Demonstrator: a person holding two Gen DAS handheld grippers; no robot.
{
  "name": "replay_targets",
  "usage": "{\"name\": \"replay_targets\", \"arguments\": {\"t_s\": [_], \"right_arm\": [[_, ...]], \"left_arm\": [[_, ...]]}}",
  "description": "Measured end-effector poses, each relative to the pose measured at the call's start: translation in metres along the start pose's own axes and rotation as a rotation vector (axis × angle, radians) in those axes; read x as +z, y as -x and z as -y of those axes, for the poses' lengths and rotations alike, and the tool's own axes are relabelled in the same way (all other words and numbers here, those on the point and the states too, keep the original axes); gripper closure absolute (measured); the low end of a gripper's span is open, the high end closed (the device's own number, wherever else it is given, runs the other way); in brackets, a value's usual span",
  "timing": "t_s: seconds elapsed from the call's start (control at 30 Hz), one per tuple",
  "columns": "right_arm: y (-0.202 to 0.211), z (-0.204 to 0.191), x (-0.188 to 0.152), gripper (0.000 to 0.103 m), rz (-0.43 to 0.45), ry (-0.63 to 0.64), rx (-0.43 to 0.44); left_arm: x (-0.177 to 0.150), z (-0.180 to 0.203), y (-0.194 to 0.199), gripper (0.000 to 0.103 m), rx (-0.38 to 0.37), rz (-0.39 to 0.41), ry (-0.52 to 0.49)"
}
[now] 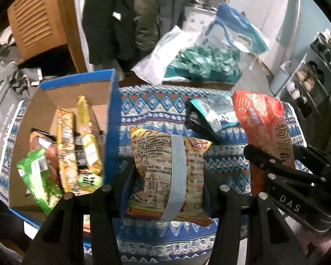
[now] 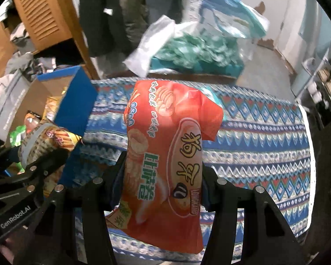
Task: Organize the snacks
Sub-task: 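Lift and carry the orange bag and beige bag over the cardboard box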
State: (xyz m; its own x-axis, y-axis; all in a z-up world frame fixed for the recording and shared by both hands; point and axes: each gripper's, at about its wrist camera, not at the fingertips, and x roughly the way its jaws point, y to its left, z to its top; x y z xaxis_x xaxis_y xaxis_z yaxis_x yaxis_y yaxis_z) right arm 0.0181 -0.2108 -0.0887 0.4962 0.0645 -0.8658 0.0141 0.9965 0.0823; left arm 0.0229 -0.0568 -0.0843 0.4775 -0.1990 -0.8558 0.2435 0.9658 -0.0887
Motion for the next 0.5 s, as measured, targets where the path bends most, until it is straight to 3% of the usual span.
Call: {"name": "replay_targets", "arguments": {"t_s": [0.5], "right_arm": [[-0.005,-0.093,0.048,0.048,0.037,0.123,0.087]], "left_arm": [[0.007,-0.089,0.027,0.050,0.068,0.069,0.134]]}}
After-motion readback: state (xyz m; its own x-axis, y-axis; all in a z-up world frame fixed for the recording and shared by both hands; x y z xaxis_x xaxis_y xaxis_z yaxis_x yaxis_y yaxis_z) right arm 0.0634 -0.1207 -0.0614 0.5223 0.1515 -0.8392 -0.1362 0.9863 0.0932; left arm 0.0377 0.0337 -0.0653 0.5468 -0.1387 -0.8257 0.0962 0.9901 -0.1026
